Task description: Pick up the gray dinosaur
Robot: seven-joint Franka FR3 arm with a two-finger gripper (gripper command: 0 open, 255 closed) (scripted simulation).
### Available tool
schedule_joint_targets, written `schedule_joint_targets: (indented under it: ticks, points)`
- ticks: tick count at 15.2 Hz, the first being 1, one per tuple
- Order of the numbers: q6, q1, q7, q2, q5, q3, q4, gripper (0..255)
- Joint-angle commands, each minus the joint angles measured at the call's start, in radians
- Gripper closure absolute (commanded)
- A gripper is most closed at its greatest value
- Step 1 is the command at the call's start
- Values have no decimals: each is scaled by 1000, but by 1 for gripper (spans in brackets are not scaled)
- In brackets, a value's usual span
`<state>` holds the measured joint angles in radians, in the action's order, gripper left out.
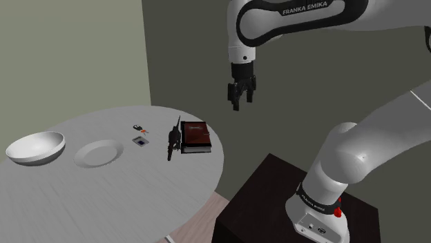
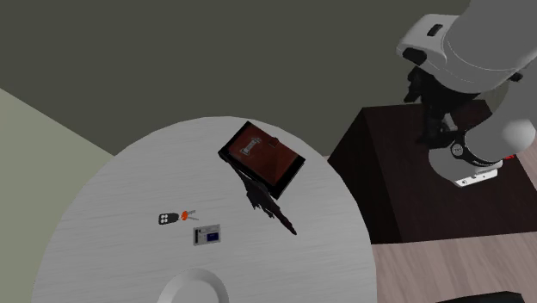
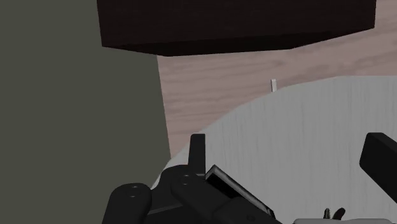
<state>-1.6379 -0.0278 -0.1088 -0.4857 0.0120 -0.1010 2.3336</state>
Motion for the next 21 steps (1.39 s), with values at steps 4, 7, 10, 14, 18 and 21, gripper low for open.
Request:
schedule_joint_targets:
  ticks: [4, 7, 10, 14, 18, 21]
  points:
    - [-96, -11, -84, 201, -27, -18, -81, 0]
    - [-137, -15, -131, 325, -39, -26, -152, 0]
    - [-167, -17, -176, 449, -49, -29, -234, 0]
    - [-192, -17, -230, 615, -60, -28, -361, 0]
    - [-199, -15, -278, 782, -73, -21, -508, 0]
    - [-191, -13, -311, 909, -83, -15, -635, 0]
